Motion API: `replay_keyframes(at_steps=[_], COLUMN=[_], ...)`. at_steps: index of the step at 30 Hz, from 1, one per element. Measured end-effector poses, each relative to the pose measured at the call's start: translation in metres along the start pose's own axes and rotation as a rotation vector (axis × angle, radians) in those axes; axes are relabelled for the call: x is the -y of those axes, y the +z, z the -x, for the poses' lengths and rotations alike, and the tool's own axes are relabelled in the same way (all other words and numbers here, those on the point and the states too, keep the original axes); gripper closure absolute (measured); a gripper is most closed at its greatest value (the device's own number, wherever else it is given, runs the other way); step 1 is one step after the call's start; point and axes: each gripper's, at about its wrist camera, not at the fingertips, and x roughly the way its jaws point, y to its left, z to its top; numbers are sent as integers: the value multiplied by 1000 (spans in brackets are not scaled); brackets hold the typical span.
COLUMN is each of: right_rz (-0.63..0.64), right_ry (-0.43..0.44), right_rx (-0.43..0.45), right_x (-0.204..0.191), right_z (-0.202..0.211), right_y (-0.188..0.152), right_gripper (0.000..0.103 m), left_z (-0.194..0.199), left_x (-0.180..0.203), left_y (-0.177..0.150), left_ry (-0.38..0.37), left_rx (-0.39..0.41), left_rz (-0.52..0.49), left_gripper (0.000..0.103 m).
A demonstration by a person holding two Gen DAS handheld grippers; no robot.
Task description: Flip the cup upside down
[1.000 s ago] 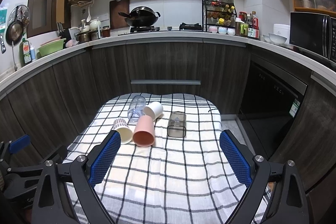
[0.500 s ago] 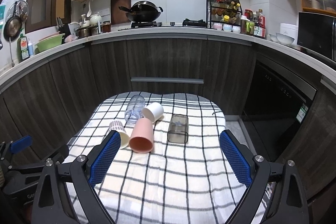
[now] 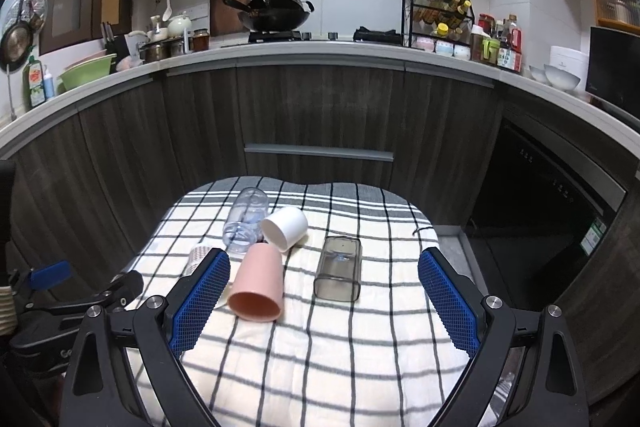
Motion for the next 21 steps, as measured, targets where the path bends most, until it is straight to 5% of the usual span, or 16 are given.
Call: replay_keyframes(at_steps=[21], right_rz=[-32], right_ry=[-3], right_rx=[-142], right_x=[19], right_z=[-138], right_y=[15], right_gripper=[8], left_z=[-153], left_x=[25], left_y=[38], left_ry=[65], left_rx=[-263], left_rz=[40], left_gripper=[1])
